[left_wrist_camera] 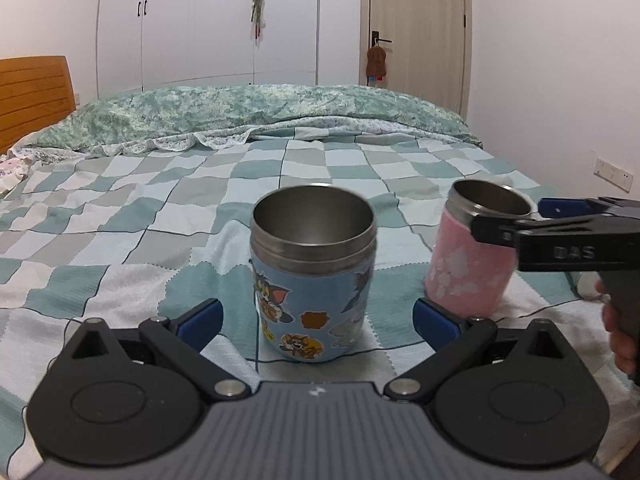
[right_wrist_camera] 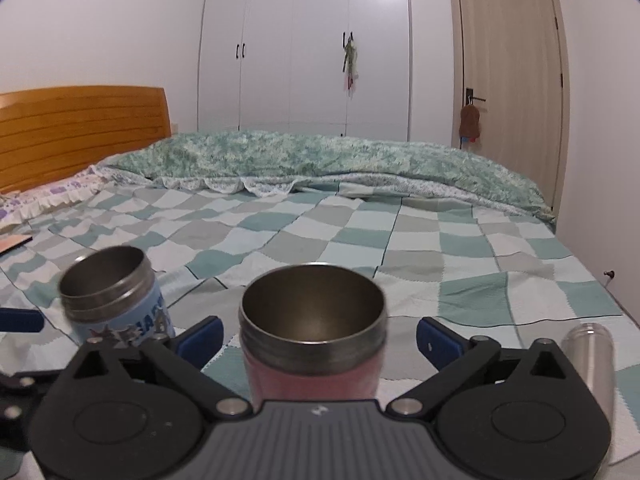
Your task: Flip cup upright
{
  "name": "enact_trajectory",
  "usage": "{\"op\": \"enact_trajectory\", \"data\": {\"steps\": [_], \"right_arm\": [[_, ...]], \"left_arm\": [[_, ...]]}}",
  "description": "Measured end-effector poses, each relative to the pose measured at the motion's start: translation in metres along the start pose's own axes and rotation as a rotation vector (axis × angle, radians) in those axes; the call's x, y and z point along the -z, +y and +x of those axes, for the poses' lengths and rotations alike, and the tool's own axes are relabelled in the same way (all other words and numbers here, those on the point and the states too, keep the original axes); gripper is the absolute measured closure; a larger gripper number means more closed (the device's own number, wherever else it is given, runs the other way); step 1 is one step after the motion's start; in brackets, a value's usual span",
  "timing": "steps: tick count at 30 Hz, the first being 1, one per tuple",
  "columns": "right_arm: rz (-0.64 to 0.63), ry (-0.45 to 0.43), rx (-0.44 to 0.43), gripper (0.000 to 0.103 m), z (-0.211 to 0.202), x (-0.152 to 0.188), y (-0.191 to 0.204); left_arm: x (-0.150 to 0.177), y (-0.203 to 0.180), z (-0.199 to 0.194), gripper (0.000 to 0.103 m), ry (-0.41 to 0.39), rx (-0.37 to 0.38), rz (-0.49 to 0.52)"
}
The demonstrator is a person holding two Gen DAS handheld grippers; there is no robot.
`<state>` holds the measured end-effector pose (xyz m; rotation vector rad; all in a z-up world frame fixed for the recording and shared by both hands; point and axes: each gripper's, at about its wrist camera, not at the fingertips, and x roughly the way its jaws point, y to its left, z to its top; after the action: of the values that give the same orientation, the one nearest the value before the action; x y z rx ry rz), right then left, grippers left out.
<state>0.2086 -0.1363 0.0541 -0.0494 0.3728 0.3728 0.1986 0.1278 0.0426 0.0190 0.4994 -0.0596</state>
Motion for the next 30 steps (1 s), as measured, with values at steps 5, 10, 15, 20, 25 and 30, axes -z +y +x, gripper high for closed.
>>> {"op": "enact_trajectory", "data": {"steps": [5, 10, 15, 20, 25, 30], "right_arm": [[-0.008, -0.034, 0.003, 0.0, -0.046, 0.001, -0.005], [-0.013, -0.082, 0.0, 0.0, -0.104, 0.009, -0.01], [-0.037, -0.128, 0.008, 0.0, -0.161, 0.03, -0.016], [-0.048, -0.151, 0.027, 0.0, -0.205, 0.063, -0.024], [-0.044, -0.155, 0.054, 0.0, -0.225, 0.094, -0.034], [-0.026, -0.163, 0.089, 0.0, -0.23, 0.122, -0.04]], "left_arm": [[-0.004, -0.014, -0.032, 0.0, -0.035, 0.009, 0.008], [-0.002, -0.036, -0.075, 0.0, -0.073, 0.017, 0.025], [0.015, -0.055, -0.119, 0.0, -0.112, 0.02, 0.009], [0.042, -0.065, -0.14, 0.0, -0.123, 0.011, -0.034], [0.07, -0.074, -0.143, 0.0, -0.157, 0.017, -0.068], [0.096, -0.091, -0.138, 0.0, -0.253, -0.005, -0.062]]}}
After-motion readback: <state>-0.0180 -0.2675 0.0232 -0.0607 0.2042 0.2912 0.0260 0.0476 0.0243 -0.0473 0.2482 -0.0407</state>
